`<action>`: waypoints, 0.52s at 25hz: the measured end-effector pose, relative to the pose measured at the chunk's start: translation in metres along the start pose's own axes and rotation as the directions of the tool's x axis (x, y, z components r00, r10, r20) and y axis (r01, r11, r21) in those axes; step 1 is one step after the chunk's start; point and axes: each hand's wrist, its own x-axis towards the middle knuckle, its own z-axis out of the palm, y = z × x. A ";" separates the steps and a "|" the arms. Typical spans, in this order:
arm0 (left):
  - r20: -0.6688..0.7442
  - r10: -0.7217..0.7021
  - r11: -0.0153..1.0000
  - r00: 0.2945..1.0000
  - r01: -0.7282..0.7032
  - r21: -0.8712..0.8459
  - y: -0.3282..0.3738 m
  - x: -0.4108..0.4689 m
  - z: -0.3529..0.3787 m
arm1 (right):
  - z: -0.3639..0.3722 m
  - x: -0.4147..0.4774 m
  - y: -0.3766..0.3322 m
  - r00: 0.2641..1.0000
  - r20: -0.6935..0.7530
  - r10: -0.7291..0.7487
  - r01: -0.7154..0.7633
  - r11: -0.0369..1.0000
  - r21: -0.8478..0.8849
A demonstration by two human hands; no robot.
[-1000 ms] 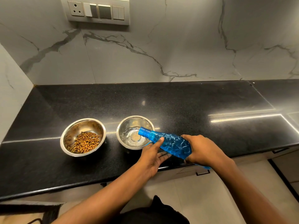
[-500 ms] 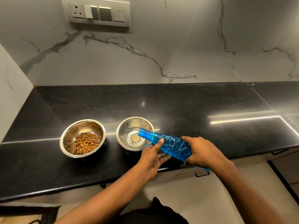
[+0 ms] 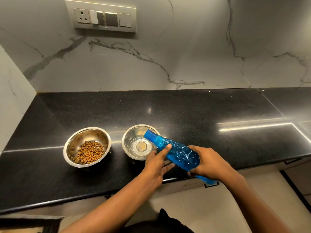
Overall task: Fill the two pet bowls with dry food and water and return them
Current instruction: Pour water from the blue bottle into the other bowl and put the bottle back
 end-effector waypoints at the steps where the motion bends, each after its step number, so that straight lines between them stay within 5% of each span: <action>1: -0.007 0.015 1.000 1.000 -0.015 0.007 0.003 0.000 0.000 | 0.001 0.001 0.000 1.000 -0.002 -0.007 0.007 0.999 0.043; 8: -0.018 0.243 0.968 0.970 -0.241 0.064 0.042 -0.007 0.010 | -0.004 0.011 -0.016 0.990 -0.116 -0.076 0.108 0.947 0.302; 13: 0.089 0.518 0.836 0.851 -0.525 0.156 0.094 -0.029 0.037 | -0.031 0.015 -0.046 0.954 -0.279 -0.106 0.233 0.851 0.471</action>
